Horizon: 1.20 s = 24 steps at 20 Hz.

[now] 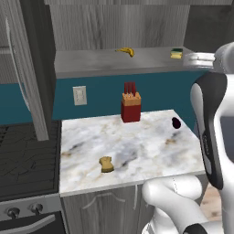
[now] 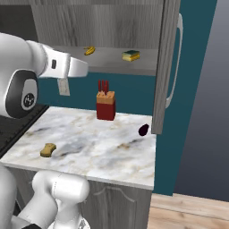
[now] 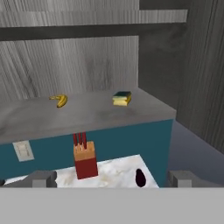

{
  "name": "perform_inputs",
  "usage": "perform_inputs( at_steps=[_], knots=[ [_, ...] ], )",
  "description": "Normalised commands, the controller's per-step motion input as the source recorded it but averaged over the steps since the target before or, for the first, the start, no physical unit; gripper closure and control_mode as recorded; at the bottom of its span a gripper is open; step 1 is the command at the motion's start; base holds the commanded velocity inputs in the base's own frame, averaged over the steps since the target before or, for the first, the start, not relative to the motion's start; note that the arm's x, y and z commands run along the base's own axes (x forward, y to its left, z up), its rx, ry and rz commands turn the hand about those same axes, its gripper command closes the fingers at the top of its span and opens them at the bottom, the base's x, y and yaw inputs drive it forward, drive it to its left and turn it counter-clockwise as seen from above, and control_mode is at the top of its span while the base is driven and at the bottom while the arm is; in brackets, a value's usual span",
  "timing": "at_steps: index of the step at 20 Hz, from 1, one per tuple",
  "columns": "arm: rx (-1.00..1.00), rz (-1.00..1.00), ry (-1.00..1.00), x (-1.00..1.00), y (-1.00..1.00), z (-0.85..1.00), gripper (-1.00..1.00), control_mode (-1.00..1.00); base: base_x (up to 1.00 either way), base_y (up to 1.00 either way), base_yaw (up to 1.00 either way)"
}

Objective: Pick the sponge and sponge from the cabinet and place them on the counter.

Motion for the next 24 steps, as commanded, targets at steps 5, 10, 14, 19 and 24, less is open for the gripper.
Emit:
perform_inputs(
  at_steps=[5, 10, 14, 19, 24],
  knots=[
    [0.01, 0.00, 0.00, 0.17, -0.12, -0.02, -1.00, -1.00, 0.00, 0.00, 0.00],
    [0.00, 0.00, 0.00, 0.19, -0.09, -0.15, -1.00, -1.00, 0.00, 0.00, 0.00],
    [0.00, 0.00, 0.00, 0.22, -0.05, -0.23, -1.00, -1.00, 0.00, 0.00, 0.00],
    [0.00, 0.00, 0.00, 0.30, 0.00, -0.01, -1.00, -1.00, 0.00, 0.00, 0.00],
    [0.00, 0.00, 0.00, 0.27, -0.03, 0.00, -1.00, -1.00, 0.00, 0.00, 0.00]
  ],
)
